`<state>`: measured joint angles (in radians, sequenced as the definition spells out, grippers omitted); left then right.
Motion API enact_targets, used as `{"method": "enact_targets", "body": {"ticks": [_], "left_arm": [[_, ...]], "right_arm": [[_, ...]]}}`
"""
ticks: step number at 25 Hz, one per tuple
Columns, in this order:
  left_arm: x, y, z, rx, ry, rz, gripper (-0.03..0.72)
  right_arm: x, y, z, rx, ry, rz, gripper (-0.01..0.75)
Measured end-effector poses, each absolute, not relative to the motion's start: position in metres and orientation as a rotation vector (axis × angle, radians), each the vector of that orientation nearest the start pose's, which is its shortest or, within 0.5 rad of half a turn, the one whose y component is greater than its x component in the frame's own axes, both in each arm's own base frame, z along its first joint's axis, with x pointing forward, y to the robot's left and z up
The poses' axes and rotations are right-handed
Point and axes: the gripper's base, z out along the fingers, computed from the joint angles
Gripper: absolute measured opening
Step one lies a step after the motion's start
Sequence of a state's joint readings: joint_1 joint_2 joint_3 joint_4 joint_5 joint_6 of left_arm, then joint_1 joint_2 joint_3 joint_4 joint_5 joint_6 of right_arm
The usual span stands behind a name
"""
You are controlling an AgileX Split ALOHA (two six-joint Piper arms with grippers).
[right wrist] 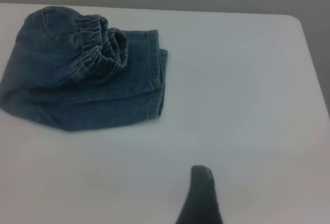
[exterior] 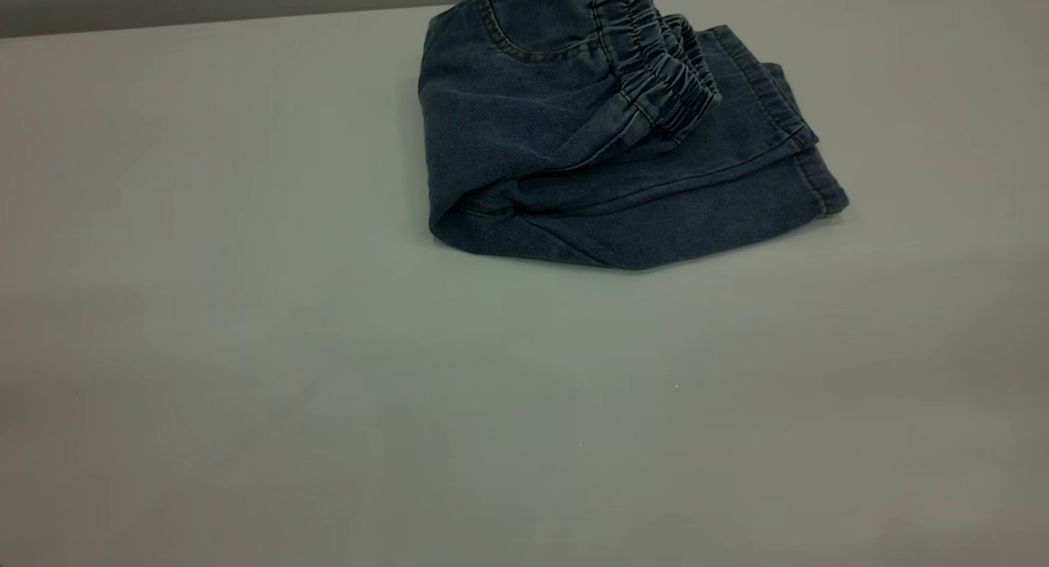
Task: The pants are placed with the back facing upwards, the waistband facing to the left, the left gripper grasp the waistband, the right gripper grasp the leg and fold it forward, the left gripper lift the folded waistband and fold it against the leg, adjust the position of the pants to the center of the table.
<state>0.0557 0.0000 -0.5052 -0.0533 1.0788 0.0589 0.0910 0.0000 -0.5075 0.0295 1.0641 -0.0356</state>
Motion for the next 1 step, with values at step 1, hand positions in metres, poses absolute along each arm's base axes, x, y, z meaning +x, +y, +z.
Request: {"method": "enact_targets", "body": {"ticks": [1], "left_arm": [[-0.0061, -0.0046, 0.2774, 0.007, 2.056, 0.007, 0.487]], "right_arm": [[-0.0061, 0.0018, 0.2791, -0.131, 2.036, 0.07, 0.494]]}}
